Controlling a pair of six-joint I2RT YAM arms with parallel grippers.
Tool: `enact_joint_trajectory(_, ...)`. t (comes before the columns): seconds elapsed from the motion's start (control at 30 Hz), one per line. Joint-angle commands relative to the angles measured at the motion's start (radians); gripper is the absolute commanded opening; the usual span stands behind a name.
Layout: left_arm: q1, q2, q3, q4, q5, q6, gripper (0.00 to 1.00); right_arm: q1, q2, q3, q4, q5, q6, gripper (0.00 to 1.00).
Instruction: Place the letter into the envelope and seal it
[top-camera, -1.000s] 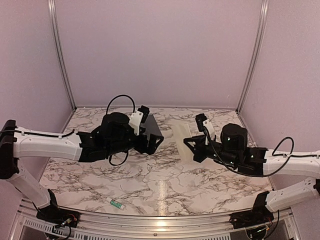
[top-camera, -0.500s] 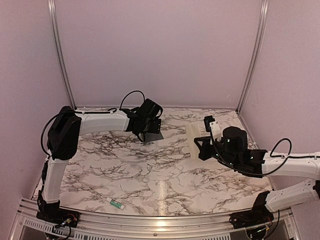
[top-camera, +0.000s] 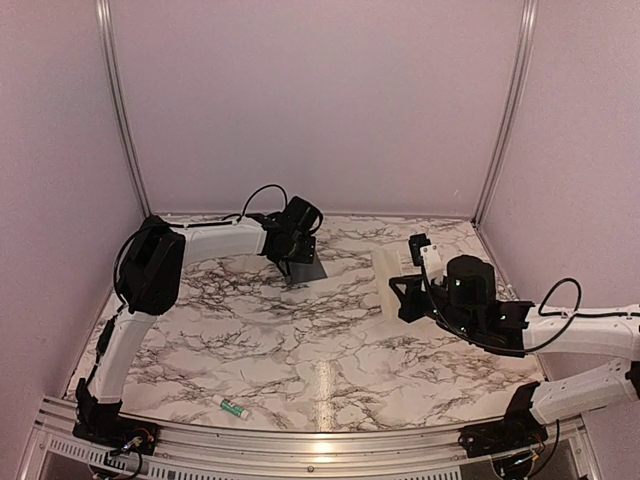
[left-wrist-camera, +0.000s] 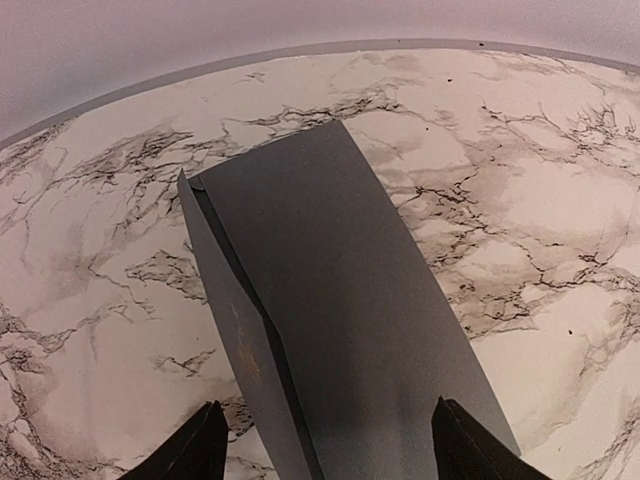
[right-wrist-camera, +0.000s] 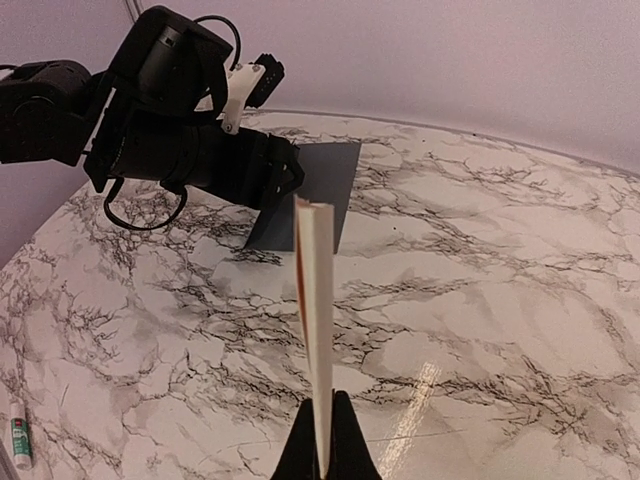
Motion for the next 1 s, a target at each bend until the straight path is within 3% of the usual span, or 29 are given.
enact_joint_trajectory(0.0,0.014,0.049,0.038,-0.046,0.020,-0.018,0.72,-0.010,-0.004,-0.018,0.054,-0.017,-0.027,0.00)
enact_joint_trajectory(0.53,0.027,0.082,0.037,-0.046,-0.006,-0.031,0.65,-0.010,-0.010,-0.024,0.056,-0.018,-0.033,0.00)
enact_joint_trajectory(0.97,0.027,0.079,0.014,-0.043,-0.034,-0.025,0.44,-0.011,-0.030,-0.033,0.049,-0.012,-0.034,0.00)
